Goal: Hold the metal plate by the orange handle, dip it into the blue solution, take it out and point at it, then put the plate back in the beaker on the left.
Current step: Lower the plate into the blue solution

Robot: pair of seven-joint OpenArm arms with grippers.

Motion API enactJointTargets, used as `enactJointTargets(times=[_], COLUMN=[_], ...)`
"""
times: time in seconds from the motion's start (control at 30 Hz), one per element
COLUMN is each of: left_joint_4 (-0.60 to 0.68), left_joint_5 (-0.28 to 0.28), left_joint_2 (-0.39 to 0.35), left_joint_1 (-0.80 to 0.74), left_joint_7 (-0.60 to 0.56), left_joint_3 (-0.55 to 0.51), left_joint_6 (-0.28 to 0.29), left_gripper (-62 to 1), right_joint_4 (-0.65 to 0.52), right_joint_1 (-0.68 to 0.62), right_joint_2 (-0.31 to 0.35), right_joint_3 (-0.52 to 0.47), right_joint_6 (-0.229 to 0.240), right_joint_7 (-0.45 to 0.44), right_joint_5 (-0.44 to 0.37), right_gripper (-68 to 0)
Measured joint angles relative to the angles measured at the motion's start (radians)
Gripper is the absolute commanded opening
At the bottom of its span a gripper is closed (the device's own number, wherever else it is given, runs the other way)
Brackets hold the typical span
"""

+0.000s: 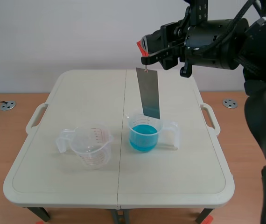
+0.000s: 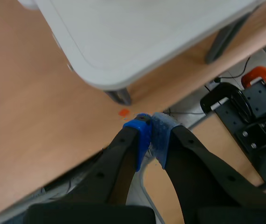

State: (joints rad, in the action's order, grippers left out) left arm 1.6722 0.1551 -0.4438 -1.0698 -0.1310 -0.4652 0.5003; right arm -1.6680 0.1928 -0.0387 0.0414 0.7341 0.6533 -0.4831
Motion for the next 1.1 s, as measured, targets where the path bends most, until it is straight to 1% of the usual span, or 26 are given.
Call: enactJointTargets(times=[0.1, 0.33, 0.43, 0.73, 1.1], left_joint_4=[-0.001, -0.002, -0.006, -0.006, -0.006], left_joint_5=[0.000, 0.000, 0.000, 0.000, -0.008], left_joint_2=[0.024, 0.054, 0.053, 0.053, 0.053], left_joint_1=[-0.032, -0.066, -0.066, -0.064, -0.063], left_joint_7=[0.000, 0.005, 0.004, 0.005, 0.006], left_joint_3=[0.000, 0.000, 0.000, 0.000, 0.000], left_joint_6=[0.000, 0.000, -0.001, 0.000, 0.000], left_gripper=[-59.4, -59.4, -59.4, -59.4, -59.4], right_joint_4=[0.032, 0.100, 0.134, 0.220, 0.264], right_joint_1=[0.000, 0.000, 0.000, 0.000, 0.000], right_joint_2=[0.000, 0.000, 0.000, 0.000, 0.000], right_joint_3=[0.000, 0.000, 0.000, 0.000, 0.000], right_joint_6=[0.000, 0.000, 0.000, 0.000, 0.000], right_joint_7=[0.000, -0.005, -0.018, -0.019, -0.020], right_joint_5=[0.000, 0.000, 0.000, 0.000, 0.024], right_gripper=[-66.1, -66.1, -66.1, -66.1, -66.1])
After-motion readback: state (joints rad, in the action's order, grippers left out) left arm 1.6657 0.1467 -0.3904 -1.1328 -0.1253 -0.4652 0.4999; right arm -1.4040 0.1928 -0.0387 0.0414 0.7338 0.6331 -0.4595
